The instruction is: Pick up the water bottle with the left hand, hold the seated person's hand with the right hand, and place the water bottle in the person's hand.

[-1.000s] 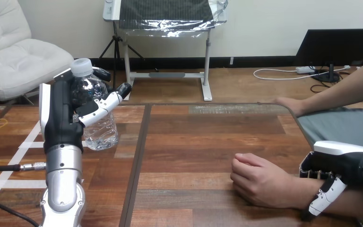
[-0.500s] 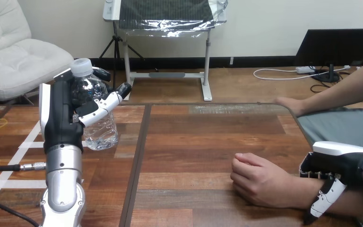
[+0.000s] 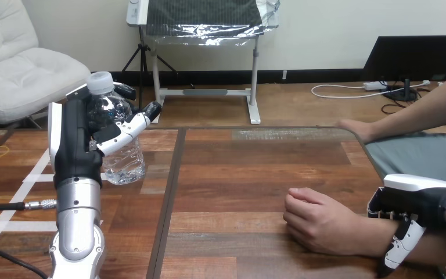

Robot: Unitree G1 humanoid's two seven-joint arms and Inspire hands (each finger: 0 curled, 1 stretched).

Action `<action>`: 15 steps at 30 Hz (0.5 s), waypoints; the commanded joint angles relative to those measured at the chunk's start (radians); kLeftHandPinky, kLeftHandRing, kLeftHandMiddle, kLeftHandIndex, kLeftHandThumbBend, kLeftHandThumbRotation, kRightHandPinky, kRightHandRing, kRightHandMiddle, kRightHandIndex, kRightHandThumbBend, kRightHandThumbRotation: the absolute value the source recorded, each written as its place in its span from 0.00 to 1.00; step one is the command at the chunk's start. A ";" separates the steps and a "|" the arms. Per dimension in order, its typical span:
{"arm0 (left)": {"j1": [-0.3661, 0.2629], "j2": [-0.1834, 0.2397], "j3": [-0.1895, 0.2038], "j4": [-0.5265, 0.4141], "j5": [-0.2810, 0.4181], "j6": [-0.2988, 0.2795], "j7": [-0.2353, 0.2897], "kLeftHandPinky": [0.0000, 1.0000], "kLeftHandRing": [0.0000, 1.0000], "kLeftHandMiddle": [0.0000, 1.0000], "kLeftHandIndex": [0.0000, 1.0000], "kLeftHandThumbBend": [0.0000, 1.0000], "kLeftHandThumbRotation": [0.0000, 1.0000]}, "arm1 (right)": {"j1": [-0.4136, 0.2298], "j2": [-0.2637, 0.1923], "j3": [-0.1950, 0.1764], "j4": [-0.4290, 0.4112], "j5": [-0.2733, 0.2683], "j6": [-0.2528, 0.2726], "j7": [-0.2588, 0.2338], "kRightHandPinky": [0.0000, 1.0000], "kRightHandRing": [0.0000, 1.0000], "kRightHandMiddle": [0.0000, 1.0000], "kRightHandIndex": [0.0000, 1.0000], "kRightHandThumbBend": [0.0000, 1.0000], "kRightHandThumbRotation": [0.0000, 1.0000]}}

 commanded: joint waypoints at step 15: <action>-0.039 0.001 0.010 -0.036 0.003 -0.024 0.006 0.26 0.31 0.37 0.43 0.62 0.00 | 0.007 0.037 0.033 0.003 -0.026 0.013 -0.014 0.42 0.51 0.56 0.51 0.99 0.05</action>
